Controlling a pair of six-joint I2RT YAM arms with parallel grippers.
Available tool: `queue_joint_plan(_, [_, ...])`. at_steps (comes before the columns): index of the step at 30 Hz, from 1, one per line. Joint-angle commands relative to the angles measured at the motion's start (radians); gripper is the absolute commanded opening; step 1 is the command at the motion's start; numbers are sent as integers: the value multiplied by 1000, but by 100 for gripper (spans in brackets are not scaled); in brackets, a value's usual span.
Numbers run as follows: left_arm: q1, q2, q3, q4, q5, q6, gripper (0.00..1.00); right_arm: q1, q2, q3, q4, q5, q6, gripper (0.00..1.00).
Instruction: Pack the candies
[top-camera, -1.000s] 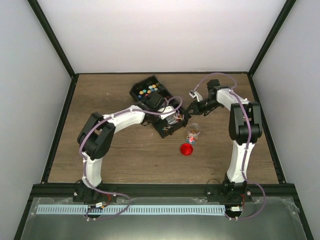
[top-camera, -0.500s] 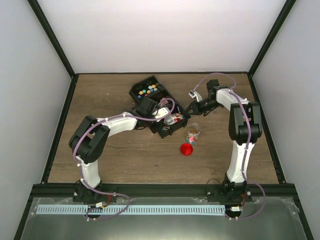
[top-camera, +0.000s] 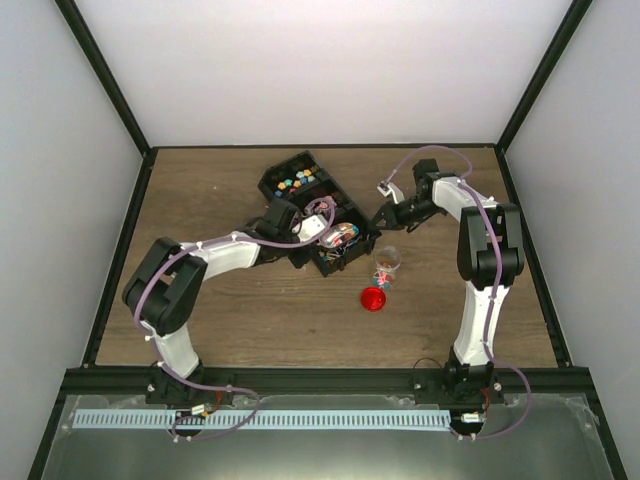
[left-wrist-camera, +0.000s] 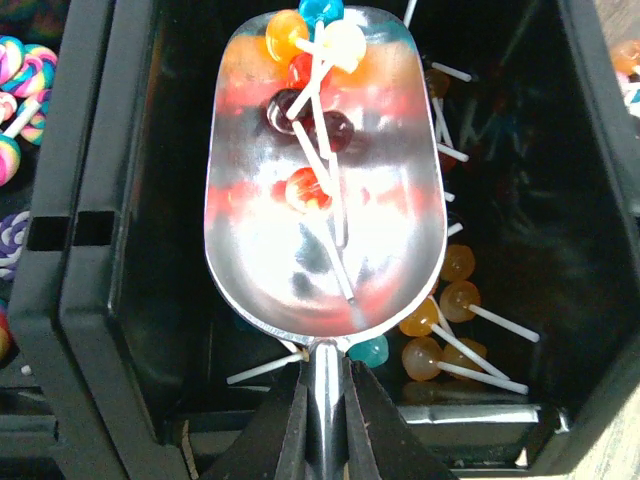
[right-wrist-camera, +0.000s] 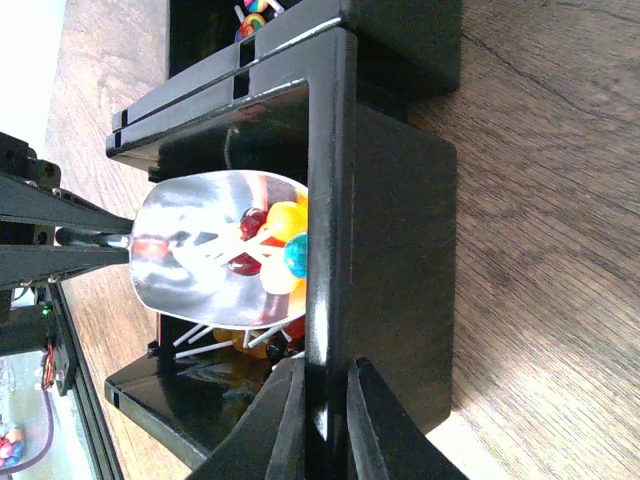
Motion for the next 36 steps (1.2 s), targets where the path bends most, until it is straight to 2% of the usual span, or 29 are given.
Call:
queue_joint_plan(1, [9,-46,-24,94,59,-5,4,13,7,30,-12,1,-45,1])
queue_joint_plan(3, [13,-57,-24,101,74,-19,4,13,3,27,-12,3,-46,4])
queue_joint_plan(10, [15,-123,-16,81,85,-5,4,13,-4,41,-14,1,-39,26])
queue_joint_plan(17, [15,-182,57,-113,79,82,4,4,-20,96,-43,-7,-43,62])
queue_joint_plan(22, [14,-235,117,-289,106,178,4,-7,-19,170,-70,-39,-48,79])
queue_joint_plan(27, [11,-262,209,-500,130,308,4,-26,-54,171,-94,-55,-64,82])
queue_joint_plan(33, [-20,-267,298,-647,113,357,4,-75,-120,80,-125,-58,-116,82])
queue_joint_plan(36, [-52,-257,337,-692,93,356,4,-103,-144,42,-125,-62,-128,86])
